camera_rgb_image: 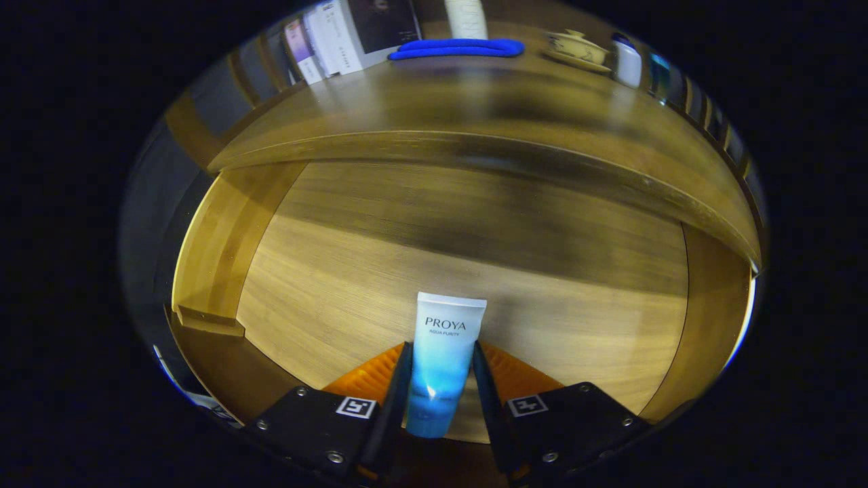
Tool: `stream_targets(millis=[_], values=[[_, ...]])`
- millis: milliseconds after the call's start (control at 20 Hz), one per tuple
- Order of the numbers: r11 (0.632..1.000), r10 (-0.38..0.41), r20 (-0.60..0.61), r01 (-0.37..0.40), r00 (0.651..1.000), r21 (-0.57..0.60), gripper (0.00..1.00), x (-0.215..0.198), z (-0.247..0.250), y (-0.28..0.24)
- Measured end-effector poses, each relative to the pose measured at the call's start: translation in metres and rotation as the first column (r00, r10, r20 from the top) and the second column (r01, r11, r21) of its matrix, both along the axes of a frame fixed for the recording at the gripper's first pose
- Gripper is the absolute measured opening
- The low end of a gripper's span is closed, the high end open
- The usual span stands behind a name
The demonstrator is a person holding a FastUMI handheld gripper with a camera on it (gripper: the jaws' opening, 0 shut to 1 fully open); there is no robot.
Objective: Pull open the drawer, take out the items inside it, and place them on the countertop above the cabinet.
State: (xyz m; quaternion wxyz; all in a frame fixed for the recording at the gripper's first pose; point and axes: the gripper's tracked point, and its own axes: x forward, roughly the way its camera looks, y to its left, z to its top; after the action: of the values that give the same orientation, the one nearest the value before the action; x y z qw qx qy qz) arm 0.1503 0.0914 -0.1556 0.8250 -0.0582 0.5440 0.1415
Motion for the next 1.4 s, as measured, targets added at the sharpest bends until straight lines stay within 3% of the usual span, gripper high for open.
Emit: stream_targets(millis=[150,400,800,1100,1400], values=[[0.999,0.035,0.038,-0.036,0.999,0.017,0.46,0.003,0.005,0.004],[0.994,0.089,0.169,-0.099,0.982,0.052,0.46,0.009,0.024,0.012],[0.973,0.028,0.335,-0.103,0.942,0.208,0.46,0.013,0.064,0.012],[0.962,0.028,0.468,-0.15,0.884,0.226,0.45,0.01,0.096,0.01],[0.956,-0.023,0.577,-0.151,0.816,0.252,0.45,0.021,0.144,0.0]])
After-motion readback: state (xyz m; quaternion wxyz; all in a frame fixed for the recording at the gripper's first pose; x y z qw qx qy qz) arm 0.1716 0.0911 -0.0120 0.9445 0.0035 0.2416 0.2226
